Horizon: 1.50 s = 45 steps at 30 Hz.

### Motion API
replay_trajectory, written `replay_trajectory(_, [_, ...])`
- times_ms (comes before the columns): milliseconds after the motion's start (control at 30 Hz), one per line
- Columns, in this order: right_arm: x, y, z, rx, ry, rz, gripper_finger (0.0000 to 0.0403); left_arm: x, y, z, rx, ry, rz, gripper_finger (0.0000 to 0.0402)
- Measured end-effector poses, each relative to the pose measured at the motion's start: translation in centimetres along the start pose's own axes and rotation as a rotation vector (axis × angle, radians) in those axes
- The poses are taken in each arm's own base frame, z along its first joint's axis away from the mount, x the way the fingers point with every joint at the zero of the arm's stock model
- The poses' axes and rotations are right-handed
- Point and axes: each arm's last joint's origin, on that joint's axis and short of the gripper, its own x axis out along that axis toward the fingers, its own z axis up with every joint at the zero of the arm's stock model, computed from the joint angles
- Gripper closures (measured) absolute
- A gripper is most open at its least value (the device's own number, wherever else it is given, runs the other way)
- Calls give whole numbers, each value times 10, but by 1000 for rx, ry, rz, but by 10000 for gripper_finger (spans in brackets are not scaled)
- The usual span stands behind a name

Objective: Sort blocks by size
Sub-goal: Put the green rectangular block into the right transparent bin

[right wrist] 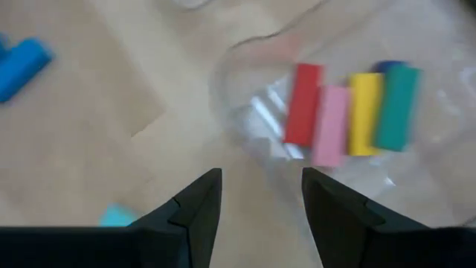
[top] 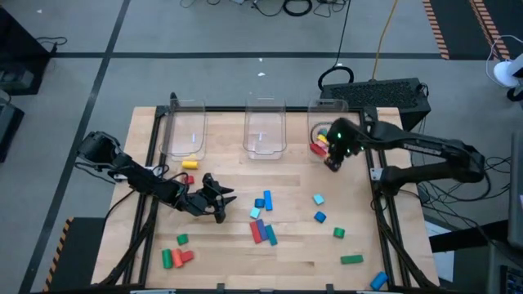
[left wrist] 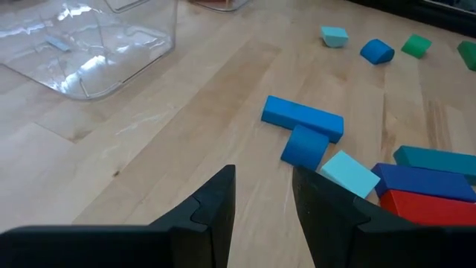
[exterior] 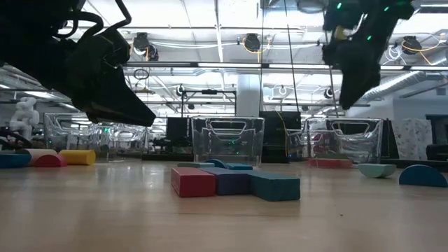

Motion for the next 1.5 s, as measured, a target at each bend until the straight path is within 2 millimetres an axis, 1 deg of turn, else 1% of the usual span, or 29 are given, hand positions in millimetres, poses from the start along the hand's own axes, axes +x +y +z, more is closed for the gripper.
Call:
replay_trajectory(200, [-13,39,-17,-88,-30,134,232,0,0,0,0,0,0,265])
replay_trajectory(333, [-18,62,-32,-141,-16,179,232,0,0,0,0,0,0,265])
replay_trajectory(567, [-19,100,-64,-204,75,238,232,0,0,0,0,-1,0,265])
replay_trajectory(700, [-13,121,-86,-213,170,224,232,0,0,0,-1,-1,-1,265])
replay_trajectory(867, [-1,146,-115,-249,293,195,232,0,0,0,-2,-2,-2,265])
replay_trajectory(1033, [12,166,-148,-338,442,178,232,0,0,1,-5,-13,8,265])
replay_trajectory(1133, [18,177,-165,-383,501,201,232,0,0,1,-8,-24,16,265])
replay_trajectory(1333, [26,201,-191,-438,521,313,232,0,0,1,-8,-26,19,265])
replay_trajectory(1433, [28,208,-203,-469,517,341,232,0,0,1,-7,-25,20,265])
replay_trajectory(1500, [29,210,-211,-475,516,329,232,0,0,1,-7,-25,20,265])
